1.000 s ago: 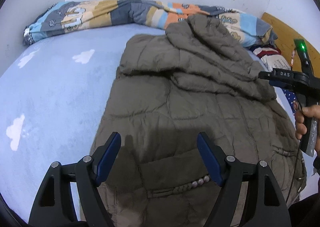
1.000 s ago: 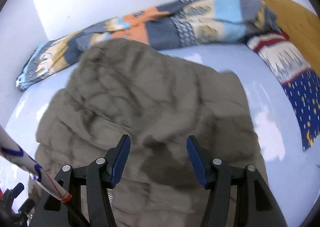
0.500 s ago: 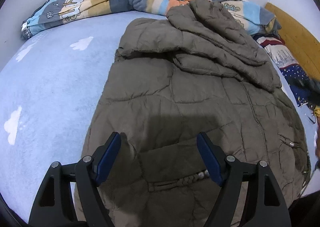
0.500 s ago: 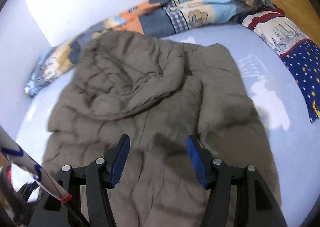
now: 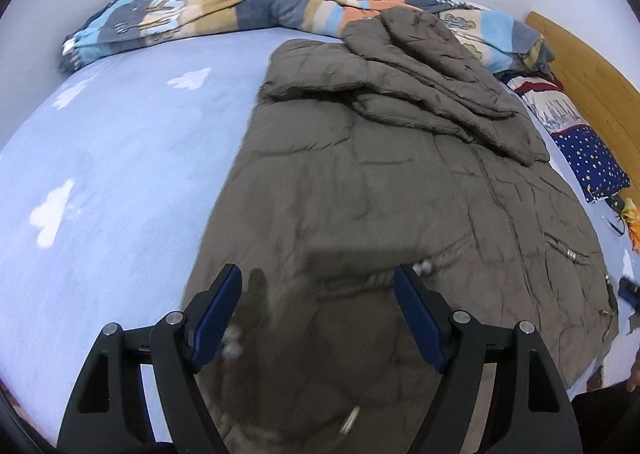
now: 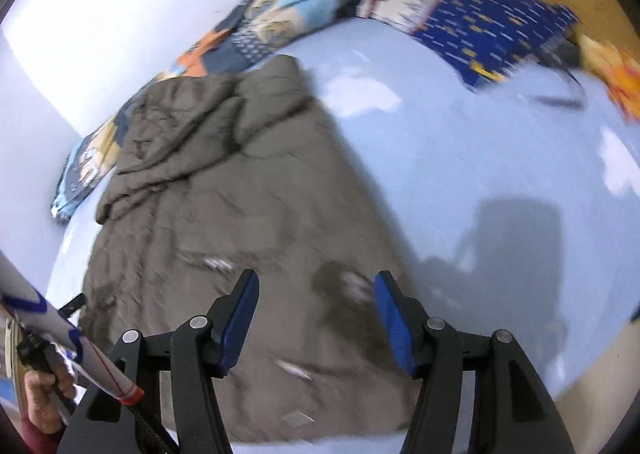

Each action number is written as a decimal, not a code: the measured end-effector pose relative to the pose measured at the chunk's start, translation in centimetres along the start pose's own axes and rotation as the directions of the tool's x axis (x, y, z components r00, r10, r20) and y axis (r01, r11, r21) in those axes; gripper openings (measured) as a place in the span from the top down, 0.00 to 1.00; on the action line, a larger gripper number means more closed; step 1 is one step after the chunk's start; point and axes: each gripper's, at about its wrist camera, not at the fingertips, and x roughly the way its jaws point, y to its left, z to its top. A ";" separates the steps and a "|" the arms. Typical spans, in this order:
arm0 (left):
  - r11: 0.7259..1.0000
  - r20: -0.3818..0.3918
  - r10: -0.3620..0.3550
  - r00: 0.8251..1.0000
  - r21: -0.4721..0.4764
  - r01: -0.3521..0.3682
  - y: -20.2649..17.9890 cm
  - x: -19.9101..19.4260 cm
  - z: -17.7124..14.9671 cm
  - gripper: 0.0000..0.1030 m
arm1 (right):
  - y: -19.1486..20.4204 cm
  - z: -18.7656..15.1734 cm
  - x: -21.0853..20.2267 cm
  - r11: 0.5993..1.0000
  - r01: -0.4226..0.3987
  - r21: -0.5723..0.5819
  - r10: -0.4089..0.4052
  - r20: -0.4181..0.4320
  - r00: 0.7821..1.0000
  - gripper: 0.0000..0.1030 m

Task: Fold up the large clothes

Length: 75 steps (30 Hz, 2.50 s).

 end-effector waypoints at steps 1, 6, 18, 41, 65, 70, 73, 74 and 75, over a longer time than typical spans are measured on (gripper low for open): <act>1.000 0.001 0.002 1.000 -0.013 -0.002 0.5 -0.3 -0.3 0.25 | -1.2 -0.4 -0.1 1.000 0.021 0.018 -0.021 -0.009 1.000 0.37; 0.982 -0.020 -0.014 1.000 -0.191 0.010 5.5 -2.0 -2.8 0.25 | -6.2 -1.6 -0.9 0.983 -0.014 0.184 0.016 -0.013 1.000 0.33; 0.829 -0.030 -0.210 0.977 -0.536 0.161 12.1 -1.8 -7.8 0.25 | -5.5 -3.6 1.5 0.940 -0.146 0.308 0.180 -0.084 0.980 0.32; 0.959 0.007 -0.062 0.998 -0.277 0.062 1.9 -1.1 -9.9 0.42 | 1.9 -8.3 3.6 0.944 -0.215 0.250 0.222 -0.001 0.975 0.71; 0.989 0.034 0.068 0.997 -0.132 -0.063 -0.5 0.2 -10.5 0.34 | -0.3 -9.3 5.2 0.886 -0.279 0.370 0.300 0.001 0.954 0.67; 0.991 0.033 0.096 0.995 -0.101 -0.093 -0.8 0.2 -10.5 0.32 | -0.7 -9.5 5.1 0.878 -0.287 0.383 0.306 0.013 0.952 0.67; 0.991 0.033 0.112 0.993 -0.083 -0.109 -1.0 0.3 -10.5 0.32 | -0.7 -9.3 5.1 0.887 -0.283 0.364 0.305 -0.004 0.952 0.67; 0.991 0.033 0.114 0.993 -0.081 -0.111 -1.0 0.3 -10.5 0.31 | -0.5 -9.3 5.1 0.894 -0.277 0.354 0.299 -0.008 0.954 0.67; 0.990 0.032 0.116 0.993 -0.080 -0.113 -1.0 0.2 -10.6 0.31 | -0.4 -9.2 5.1 0.898 -0.272 0.347 0.294 -0.011 0.956 0.67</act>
